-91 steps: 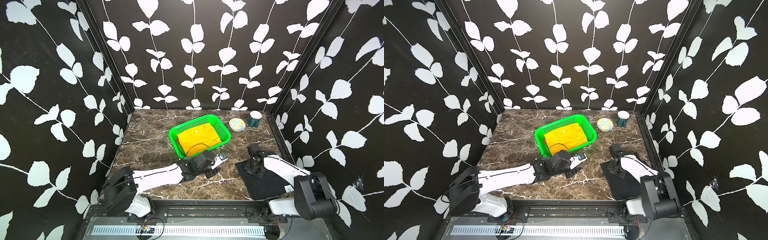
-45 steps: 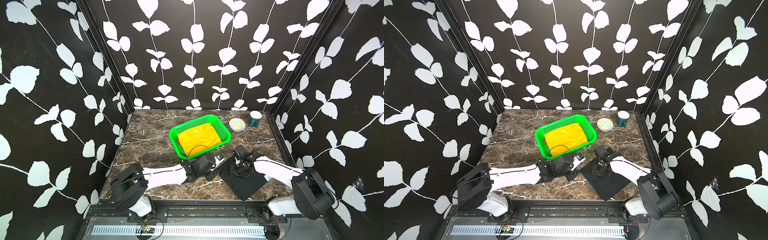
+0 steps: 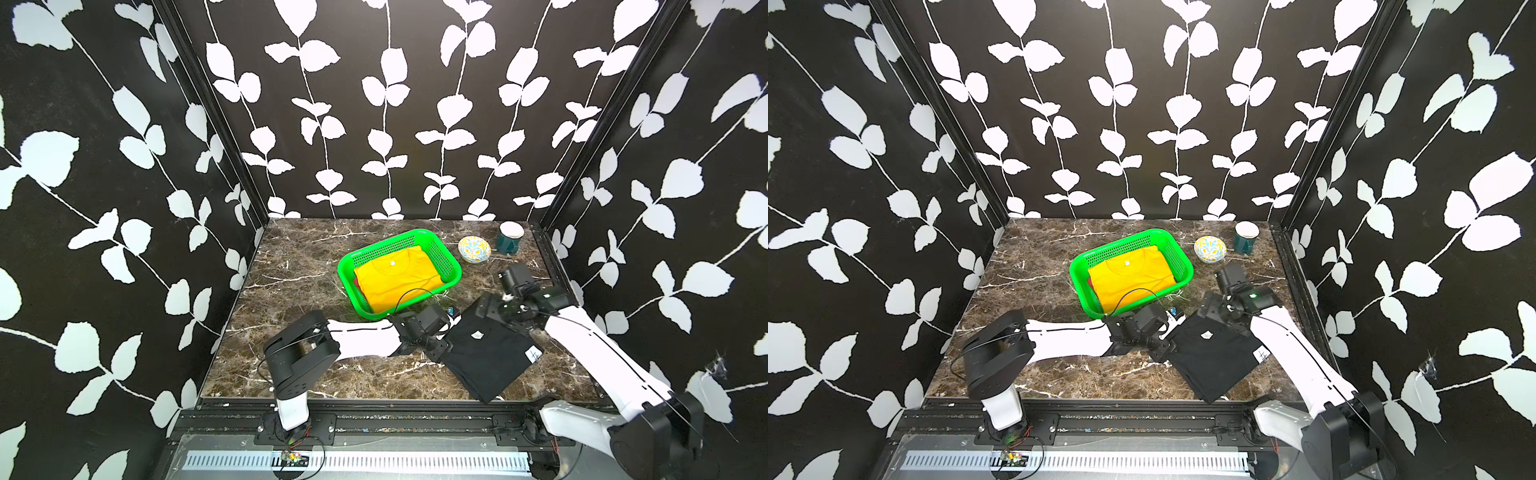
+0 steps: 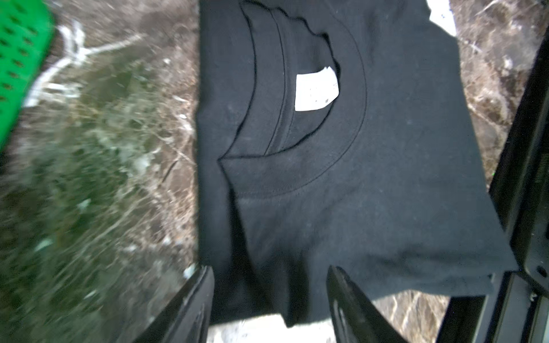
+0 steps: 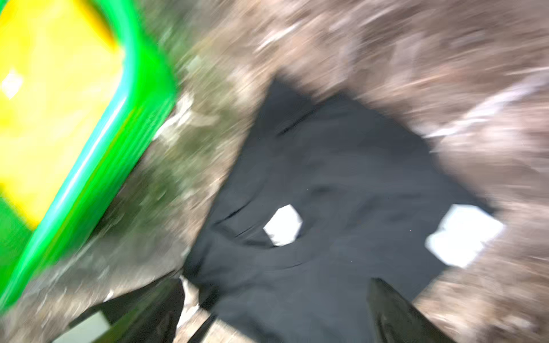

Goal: Put the folded t-shirts into the basket
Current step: Move the T-shirt to the center of the board.

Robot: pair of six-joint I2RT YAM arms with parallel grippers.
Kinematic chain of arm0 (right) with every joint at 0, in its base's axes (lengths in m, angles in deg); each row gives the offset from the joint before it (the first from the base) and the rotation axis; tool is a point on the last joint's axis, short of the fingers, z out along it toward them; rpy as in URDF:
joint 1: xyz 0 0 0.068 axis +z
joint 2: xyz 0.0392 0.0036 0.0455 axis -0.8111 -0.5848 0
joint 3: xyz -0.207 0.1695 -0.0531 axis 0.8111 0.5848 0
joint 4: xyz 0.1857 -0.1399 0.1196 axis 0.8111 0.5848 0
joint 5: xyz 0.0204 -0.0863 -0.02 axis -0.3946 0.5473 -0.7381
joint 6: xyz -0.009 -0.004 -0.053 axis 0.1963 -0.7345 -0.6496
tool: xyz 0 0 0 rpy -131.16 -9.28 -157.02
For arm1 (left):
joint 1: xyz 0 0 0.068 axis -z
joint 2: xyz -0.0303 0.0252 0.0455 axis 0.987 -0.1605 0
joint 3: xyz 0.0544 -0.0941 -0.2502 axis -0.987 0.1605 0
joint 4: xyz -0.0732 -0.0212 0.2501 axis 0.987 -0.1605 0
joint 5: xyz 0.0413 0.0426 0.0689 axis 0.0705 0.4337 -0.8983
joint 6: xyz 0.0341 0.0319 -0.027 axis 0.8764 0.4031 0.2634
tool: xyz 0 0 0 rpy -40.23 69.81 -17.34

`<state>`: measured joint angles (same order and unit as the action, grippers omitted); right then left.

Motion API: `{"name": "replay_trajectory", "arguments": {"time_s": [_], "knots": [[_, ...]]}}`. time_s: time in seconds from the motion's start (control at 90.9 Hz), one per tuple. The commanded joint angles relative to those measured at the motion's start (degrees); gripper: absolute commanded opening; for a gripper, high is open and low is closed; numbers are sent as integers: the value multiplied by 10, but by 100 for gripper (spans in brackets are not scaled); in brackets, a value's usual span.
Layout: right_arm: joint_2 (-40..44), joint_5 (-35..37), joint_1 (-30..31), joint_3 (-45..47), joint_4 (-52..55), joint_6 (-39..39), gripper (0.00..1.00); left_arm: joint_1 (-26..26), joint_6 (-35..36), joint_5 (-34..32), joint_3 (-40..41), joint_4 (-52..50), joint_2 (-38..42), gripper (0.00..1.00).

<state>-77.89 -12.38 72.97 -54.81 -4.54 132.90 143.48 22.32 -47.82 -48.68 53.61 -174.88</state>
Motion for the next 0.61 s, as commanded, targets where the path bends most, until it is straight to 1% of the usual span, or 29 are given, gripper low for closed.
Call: {"name": "replay_trajectory", "arguments": {"time_s": [0.0, 0.077, 0.143, 0.187, 0.264, 0.374, 0.506, 0.594], "knots": [[17, 73, -19, -11, 70, -2, 99, -18, -14, 35, -25, -36, -18, 63], [31, 55, -34, -1, 54, -1, 98, -29, -16, 58, -27, -29, -33, 63], [41, 24, -43, 15, 27, -8, 98, -40, -24, 93, -35, -30, -50, 62], [48, -2, -48, 25, 8, -14, 98, -48, -33, 111, -42, -41, -60, 60], [56, -37, -52, 37, -22, -16, 98, -51, -39, 120, -39, -44, -63, 59], [53, -58, -53, 39, -36, -19, 99, -51, -40, 143, -23, -32, -56, 60], [30, -59, -53, 29, -29, -22, 98, -55, -46, 146, -28, -36, -73, 61], [8, -64, -54, 21, -22, -15, 99, -58, -40, 117, -42, -59, -80, 63]]}}
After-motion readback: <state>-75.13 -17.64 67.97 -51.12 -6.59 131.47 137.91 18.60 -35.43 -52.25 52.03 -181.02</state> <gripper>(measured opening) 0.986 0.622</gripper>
